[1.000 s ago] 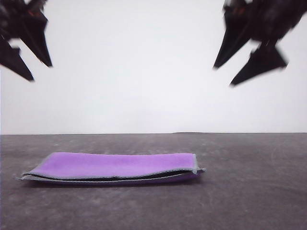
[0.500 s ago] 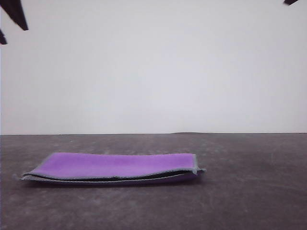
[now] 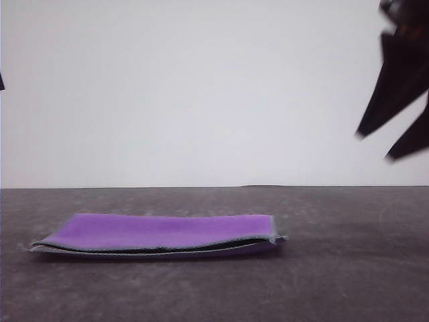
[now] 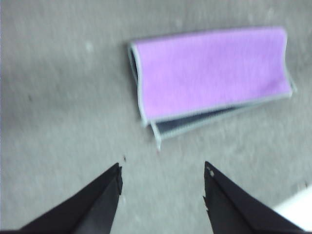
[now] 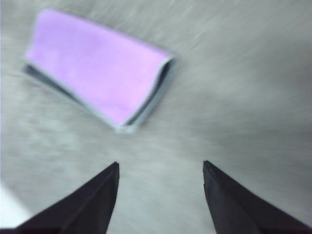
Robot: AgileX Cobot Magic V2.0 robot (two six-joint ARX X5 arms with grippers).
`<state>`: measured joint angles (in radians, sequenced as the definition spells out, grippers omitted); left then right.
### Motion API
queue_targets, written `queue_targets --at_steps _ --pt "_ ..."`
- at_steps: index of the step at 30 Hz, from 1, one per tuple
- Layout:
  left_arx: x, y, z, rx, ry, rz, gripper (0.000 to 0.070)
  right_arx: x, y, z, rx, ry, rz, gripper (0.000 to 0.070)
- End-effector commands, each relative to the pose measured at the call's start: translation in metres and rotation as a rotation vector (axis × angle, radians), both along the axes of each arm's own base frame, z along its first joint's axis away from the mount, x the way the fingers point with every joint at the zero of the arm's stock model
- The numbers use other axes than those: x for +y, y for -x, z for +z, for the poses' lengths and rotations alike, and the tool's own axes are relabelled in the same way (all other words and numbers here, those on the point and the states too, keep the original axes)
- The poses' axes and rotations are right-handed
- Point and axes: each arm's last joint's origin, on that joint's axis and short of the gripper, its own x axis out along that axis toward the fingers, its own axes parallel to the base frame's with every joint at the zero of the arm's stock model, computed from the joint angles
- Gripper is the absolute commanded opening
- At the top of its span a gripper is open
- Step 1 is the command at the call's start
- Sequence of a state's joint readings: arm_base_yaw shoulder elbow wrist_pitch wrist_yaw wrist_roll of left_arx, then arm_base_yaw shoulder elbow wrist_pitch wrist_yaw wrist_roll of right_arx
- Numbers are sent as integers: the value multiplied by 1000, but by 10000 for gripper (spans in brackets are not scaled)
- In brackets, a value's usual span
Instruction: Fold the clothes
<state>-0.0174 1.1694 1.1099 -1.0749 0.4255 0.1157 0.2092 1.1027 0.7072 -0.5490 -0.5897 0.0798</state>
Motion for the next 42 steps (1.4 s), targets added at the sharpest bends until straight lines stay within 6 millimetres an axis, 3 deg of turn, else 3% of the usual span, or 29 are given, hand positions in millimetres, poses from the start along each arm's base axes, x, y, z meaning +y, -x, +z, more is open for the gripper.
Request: queue_targets --at_steps 1,14,33,35,38,40,42 --pt "0 -3 3 -17 12 17 319 5 -8 -9 51 -106 -28 344" --pt "0 -6 5 -41 21 33 319 31 -57 -70 250 -304 -33 383" --pt "0 -6 5 -42 26 42 319 60 -72 -111 334 -343 -63 379" --pt "0 -6 5 -42 26 42 319 62 -72 -110 326 -347 -58 333" --pt "0 -6 5 -43 26 42 319 65 -72 -109 320 -355 -52 112" --pt "0 -6 5 -42 26 42 319 66 -72 -108 313 -357 -45 7" --pt "0 -6 5 -42 26 42 319 69 -72 -107 306 -361 -36 2"
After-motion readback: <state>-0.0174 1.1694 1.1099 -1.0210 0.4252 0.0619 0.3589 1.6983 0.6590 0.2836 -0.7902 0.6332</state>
